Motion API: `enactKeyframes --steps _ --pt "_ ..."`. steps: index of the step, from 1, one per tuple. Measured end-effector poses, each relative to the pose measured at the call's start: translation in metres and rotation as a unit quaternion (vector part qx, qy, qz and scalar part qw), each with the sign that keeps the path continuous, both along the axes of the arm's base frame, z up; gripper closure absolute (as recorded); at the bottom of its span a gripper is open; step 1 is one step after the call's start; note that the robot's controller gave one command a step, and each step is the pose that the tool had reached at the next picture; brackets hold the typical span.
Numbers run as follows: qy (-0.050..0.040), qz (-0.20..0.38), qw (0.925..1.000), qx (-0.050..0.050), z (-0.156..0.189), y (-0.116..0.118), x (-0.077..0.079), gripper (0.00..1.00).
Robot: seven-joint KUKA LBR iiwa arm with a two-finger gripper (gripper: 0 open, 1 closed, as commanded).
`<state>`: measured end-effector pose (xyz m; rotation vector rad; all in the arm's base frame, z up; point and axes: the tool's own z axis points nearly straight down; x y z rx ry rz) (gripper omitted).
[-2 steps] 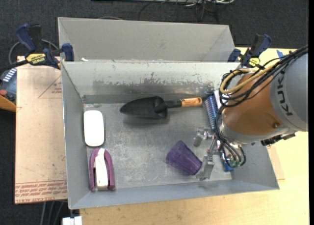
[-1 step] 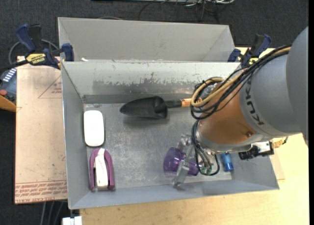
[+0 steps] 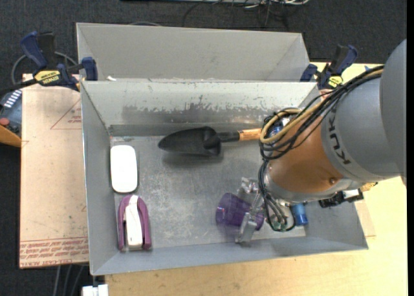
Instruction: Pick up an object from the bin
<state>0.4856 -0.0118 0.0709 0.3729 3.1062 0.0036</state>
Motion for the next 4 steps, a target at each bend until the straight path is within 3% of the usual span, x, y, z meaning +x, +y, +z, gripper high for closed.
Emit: enactKeyframes --steps 1,3,4 --pt "0.0041 -0.092 0.9958 0.003 -0.001 0.025 -0.003 1.0" --pt "0.0063 -0.092 0.9957 0.003 0.002 0.025 -0.004 1.0" --pt "0.0107 -0.092 0.9957 0.002 0.022 0.025 -0.006 1.0"
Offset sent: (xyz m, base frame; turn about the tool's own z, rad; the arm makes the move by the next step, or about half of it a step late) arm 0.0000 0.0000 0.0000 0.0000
